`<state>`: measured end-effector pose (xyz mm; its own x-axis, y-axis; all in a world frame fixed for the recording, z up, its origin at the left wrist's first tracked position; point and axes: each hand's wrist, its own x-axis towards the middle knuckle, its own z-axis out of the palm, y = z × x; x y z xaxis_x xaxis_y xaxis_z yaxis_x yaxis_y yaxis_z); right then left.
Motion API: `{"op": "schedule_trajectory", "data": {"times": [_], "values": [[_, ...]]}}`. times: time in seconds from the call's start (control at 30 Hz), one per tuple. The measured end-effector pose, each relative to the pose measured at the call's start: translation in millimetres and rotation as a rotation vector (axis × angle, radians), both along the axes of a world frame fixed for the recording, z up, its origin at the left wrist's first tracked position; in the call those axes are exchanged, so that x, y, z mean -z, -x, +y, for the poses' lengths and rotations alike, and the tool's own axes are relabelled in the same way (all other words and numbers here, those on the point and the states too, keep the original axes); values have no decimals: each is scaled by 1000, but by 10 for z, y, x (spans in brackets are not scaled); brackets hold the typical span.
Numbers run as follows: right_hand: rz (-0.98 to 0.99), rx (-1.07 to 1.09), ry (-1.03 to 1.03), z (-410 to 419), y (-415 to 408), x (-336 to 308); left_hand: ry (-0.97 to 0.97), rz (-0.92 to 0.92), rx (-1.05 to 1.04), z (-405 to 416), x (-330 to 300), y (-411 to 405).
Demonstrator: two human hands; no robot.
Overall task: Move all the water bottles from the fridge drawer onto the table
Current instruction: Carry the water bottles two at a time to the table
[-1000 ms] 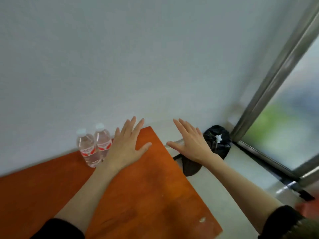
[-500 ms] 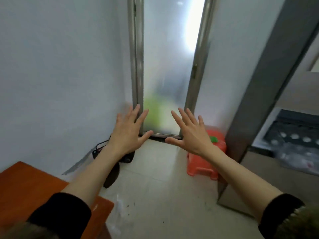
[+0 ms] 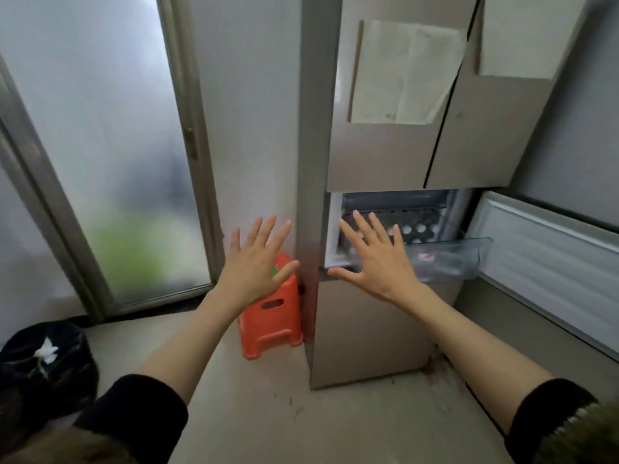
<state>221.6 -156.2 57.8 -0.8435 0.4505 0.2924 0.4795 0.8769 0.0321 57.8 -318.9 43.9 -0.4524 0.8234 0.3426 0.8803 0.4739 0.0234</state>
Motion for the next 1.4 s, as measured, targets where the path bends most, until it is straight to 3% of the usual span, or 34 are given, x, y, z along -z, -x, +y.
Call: {"op": "schedule_trajectory", "data": {"times": [0.33, 0.53, 0.77, 0.87, 1.03, 1.13, 1.23, 1.4], "values": [[-74, 176, 69, 1792, 16, 261, 37, -107, 169, 2095, 338, 236], [-115, 238, 160, 2609, -20, 516, 169, -150, 280, 2935, 560, 248], [-127, 205, 265, 3561, 19, 881, 223, -282, 263, 3775, 824, 329], [-149, 166, 323, 4034, 81, 1034, 209, -395, 240, 4150, 975, 368], [-226, 49, 464, 4755, 177, 1180, 117, -763, 182, 4676, 1109, 386], [-282, -5, 599, 5058, 236, 1230, 108, -830, 146, 4891, 1197, 374], [-385, -15, 713, 5264, 311, 1353, 176, -915, 115, 5045, 1271, 365], [-579, 19, 725, 5473, 465, 1570, 372, -1075, 54, 5216, 1446, 409]]}}
